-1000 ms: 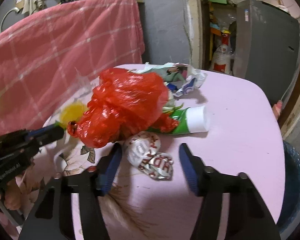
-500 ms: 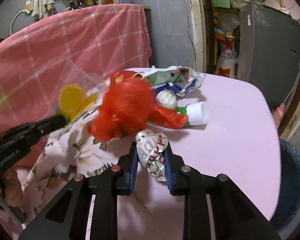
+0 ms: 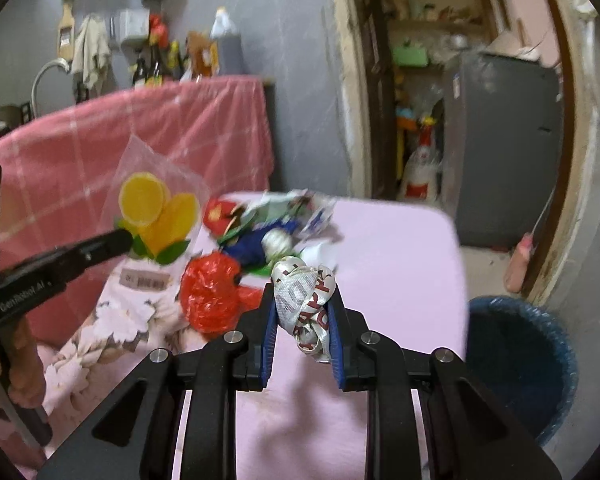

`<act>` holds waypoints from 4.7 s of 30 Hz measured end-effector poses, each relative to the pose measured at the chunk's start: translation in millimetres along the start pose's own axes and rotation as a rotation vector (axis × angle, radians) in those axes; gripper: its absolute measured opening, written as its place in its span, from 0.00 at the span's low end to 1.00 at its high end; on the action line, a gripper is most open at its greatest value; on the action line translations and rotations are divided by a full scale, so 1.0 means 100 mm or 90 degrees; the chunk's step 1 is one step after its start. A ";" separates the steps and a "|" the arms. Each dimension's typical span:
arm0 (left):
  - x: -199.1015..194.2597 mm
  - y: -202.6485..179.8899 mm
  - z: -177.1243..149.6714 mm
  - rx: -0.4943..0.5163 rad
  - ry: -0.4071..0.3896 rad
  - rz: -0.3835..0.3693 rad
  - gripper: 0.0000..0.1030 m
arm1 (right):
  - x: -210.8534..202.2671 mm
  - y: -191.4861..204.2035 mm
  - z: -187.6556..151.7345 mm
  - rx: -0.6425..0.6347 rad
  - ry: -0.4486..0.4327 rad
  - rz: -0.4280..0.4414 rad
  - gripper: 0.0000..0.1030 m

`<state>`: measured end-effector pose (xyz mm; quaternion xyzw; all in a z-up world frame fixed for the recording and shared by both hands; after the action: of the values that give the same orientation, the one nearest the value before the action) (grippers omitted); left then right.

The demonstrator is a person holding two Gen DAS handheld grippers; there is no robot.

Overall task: Collect trash
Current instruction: 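Grasp the lemon-print clear bag with the left tool while the right tool grasps the crumpled can, then carry both items over the blue bin and open both tools to drop them, then move both tools back over the table toward the remaining trash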

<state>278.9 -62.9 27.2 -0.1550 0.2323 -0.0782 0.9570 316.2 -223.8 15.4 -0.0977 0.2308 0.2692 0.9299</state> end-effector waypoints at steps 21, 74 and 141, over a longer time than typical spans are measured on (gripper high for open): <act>0.63 -1.48 -0.15 0.015 0.030 -0.158 0.00 | -0.83 -1.25 -0.27 0.103 -0.094 -0.198 0.20; 1.50 -1.80 -0.57 -0.013 0.120 -0.126 0.32 | -0.54 -2.05 -0.86 0.186 -0.045 -0.273 0.50; 0.16 1.28 -0.02 -0.078 0.043 0.160 0.95 | 0.38 0.10 0.28 0.008 -0.033 -0.042 1.00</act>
<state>302.1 53.6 -23.4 -0.1805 0.2861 0.0512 0.9397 349.6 -189.2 21.4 -0.0925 0.2048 0.2393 0.9446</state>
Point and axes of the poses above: each gripper's, at about its wrist camera, not at the fingertips, and x roughly the way its jaws point, y to its left, z to its top, the point moved 5 cm from there along x, roughly the way its jaws point, and after that the axes turned 10 degrees about -x, right-handed, at the moved point
